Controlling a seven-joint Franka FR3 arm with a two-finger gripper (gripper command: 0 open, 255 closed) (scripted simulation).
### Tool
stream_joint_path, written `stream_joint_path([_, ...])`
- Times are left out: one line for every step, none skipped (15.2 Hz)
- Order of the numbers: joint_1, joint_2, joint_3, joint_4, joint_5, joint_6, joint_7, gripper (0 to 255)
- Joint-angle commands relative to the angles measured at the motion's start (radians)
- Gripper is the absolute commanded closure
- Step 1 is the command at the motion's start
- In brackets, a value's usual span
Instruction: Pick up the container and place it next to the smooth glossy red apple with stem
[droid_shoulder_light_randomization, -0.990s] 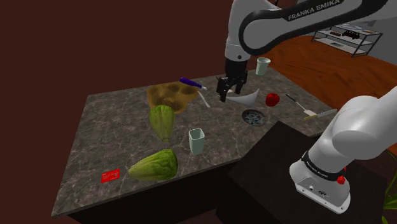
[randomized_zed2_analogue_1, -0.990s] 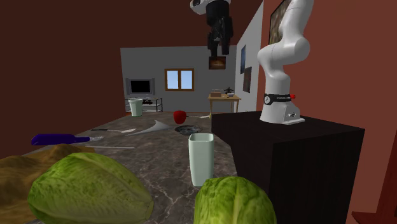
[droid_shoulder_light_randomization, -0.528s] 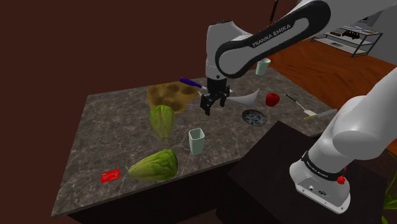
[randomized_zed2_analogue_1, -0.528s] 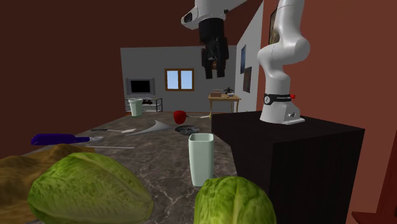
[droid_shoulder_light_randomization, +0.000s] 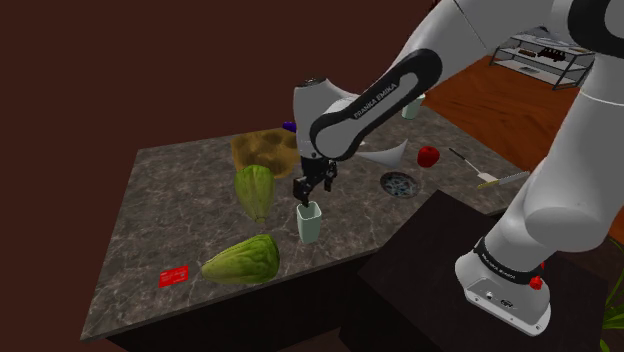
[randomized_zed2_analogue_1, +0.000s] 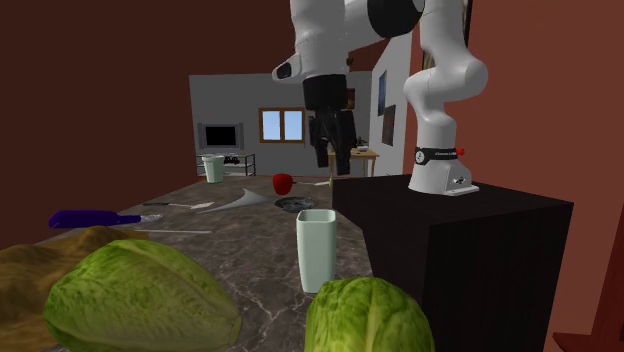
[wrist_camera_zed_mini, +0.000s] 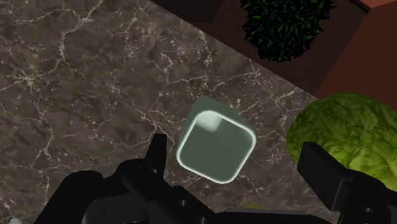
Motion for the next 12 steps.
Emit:
stream_joint_path([0.016,0.094,-0.004,0.059,-0.042,0.021,0.034,0])
stream_joint_path([0.027,0.135,-0.007,0.084,-0.060,0.030,0.049,0])
stream_joint_path([0.039,0.175,-0.012,0.110,-0.076,0.038,0.064,0])
stream_joint_path([0.052,0.216,-0.017,0.137,-0.093,0.045,0.077,0])
stream_joint_path([0.064,0.256,-0.022,0.166,-0.108,0.051,0.090,0])
stream_joint_path([0.069,0.271,-0.025,0.176,-0.112,0.052,0.094,0])
stream_joint_path([0.071,0.280,-0.028,0.174,-0.116,0.064,0.097,0])
stream_joint_path([0.074,0.290,-0.030,0.172,-0.120,0.075,0.099,0])
stream_joint_path([0.076,0.300,-0.033,0.170,-0.124,0.086,0.102,0])
stream_joint_path([0.078,0.309,-0.035,0.169,-0.127,0.097,0.104,0])
stream_joint_path([0.080,0.320,-0.038,0.168,-0.131,0.108,0.107,0])
stream_joint_path([0.083,0.330,-0.041,0.167,-0.135,0.119,0.110,0])
